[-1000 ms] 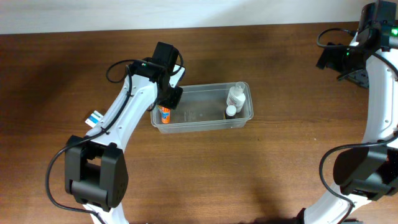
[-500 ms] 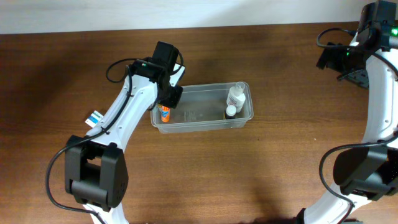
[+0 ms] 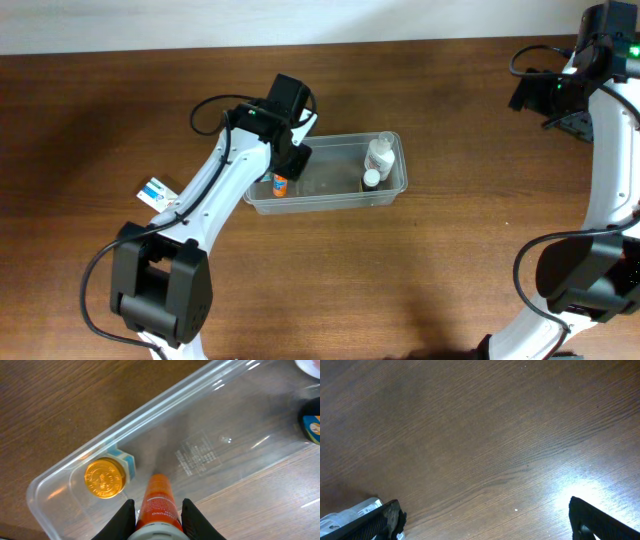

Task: Pack container
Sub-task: 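Settle the tube upright and open the left gripper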

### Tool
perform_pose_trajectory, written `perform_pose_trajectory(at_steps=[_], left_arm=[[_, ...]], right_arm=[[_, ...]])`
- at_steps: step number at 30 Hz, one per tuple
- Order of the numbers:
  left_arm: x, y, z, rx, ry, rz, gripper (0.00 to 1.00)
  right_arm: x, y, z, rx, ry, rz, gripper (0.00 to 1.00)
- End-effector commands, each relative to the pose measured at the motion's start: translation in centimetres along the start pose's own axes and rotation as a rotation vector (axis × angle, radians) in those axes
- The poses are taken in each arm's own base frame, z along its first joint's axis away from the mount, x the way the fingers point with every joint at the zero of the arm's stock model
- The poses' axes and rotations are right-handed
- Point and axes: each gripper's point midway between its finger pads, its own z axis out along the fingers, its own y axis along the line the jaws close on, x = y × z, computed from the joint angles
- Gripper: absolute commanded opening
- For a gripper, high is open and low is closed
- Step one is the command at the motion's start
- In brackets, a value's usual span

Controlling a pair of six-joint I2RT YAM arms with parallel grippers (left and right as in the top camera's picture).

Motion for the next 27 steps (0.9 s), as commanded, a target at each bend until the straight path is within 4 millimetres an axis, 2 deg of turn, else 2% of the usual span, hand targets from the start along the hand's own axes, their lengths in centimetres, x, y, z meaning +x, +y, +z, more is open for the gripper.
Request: perform_pose_trajectory(at_steps=[1,10,27], left_arm=[[-0.4,0.1,-1.4,-0.004,-0.040,0.017,0.01],[-2.6,0.8,-1.6,-0.037,-0.129,0.009,0.01],[-3.3,2.2,-1.7,-0.090,-0.159,-0.066,0.01]], right_arm=[[-0.6,-0.3,-1.7,-0.002,-0.048,0.014,0.98],[-0.6,-0.3,-1.7,-0.002,-0.048,0.014,0.98],[-0.6,-0.3,-1.7,-0.002,-0.048,0.014,0.98]])
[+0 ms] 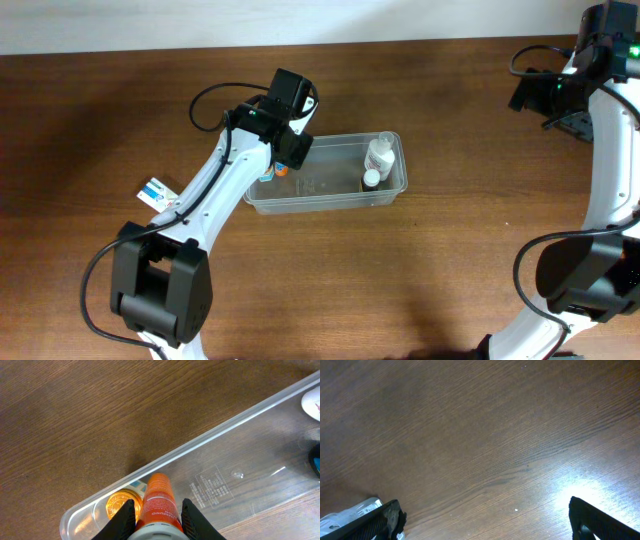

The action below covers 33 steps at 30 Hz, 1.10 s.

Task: Pack container
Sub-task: 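Settle the tube upright and open the left gripper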

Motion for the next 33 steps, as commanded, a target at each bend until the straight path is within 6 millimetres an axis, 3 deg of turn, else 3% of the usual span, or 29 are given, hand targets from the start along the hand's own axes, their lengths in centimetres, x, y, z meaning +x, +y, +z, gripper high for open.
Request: perform_pose_trajectory(at_steps=[1,23,33], left_arm=[[-0.5,1.0,-1.4,-0.025,-0.038,-0.055,0.01],[-0.5,1.1,-1.4,-0.027,-0.038,-0.221,0.03],[1.0,1.6,-0.3,-0.065,-0.009,-0.277,0.04]], right_arm=[[-0.6,-0.3,-1.7,-0.002,-0.048,0.014,0.98],[-0.6,-0.3,-1.7,-0.002,-0.048,0.014,0.98],[-0.6,-0.3,-1.7,-0.002,-0.048,0.014,0.99]])
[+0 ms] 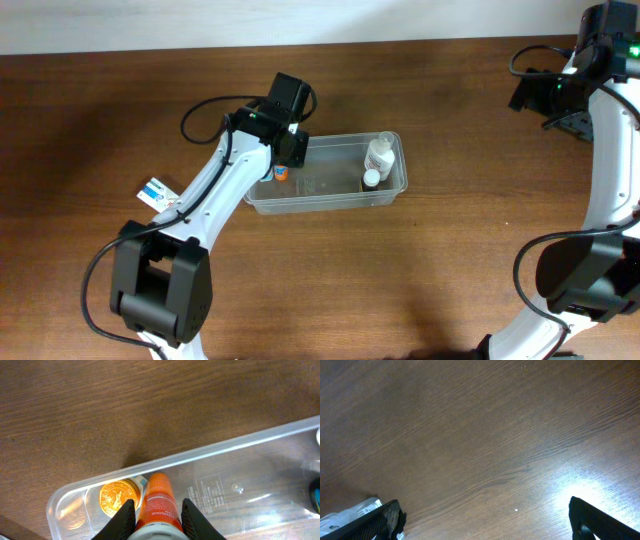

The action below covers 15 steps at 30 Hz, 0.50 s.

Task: Pack container
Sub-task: 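Settle the tube upright and open the left gripper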

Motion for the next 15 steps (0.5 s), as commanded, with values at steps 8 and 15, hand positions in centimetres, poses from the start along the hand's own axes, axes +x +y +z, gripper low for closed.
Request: perform_pose_trajectory(at_steps=[8,15], left_arm=[[-0.51,1.06,-0.77,-0.022,-0.045,-0.043,0.09],[-0.74,1.02,-0.78,-0.020,-0.054,-0.044,0.22]], right_arm=[[-0.62,-0.25,-1.67,-0.002,-0.047,0.013,0.98],[-0.62,-0.25,-1.67,-0.002,-0.047,0.013,0.98]])
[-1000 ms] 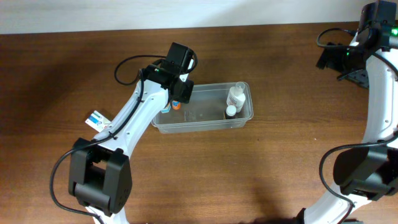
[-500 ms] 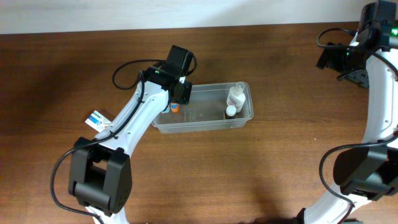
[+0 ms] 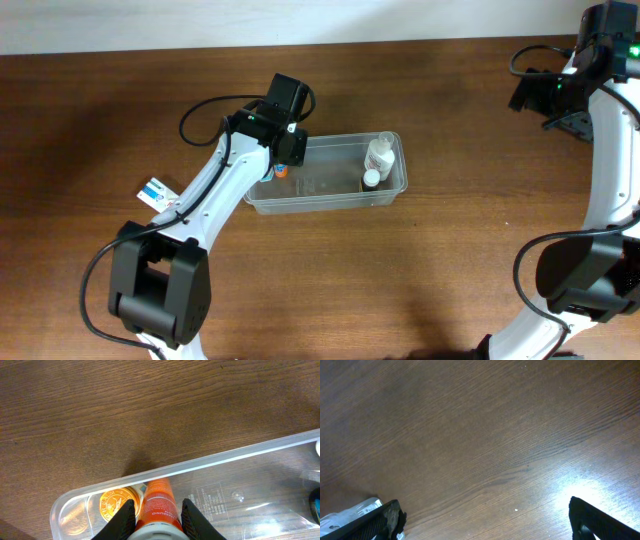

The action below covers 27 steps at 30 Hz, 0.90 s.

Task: Pack container
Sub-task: 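Settle the tube upright and open the left gripper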

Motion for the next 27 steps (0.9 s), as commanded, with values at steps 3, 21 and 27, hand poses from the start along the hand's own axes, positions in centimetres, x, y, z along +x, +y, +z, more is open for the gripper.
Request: perform_pose_trajectory(at_steps=[3,21,27], left_arm=[[-0.43,0.74,-0.90,-0.014,-0.029,-0.022,0.22],[-0.66,0.98,-0.87,-0.015,-0.038,-0.099,0.43],[-0.66,0.98,-0.87,-0.015,-0.038,-0.099,0.70]], right_arm=[[-0.62,-0.25,-1.67,-0.002,-0.047,0.013,0.98],[-0.62,-0.25,-1.67,-0.002,-0.047,0.013,0.98],[-0.62,-0.25,-1.67,-0.002,-0.047,0.013,0.98]])
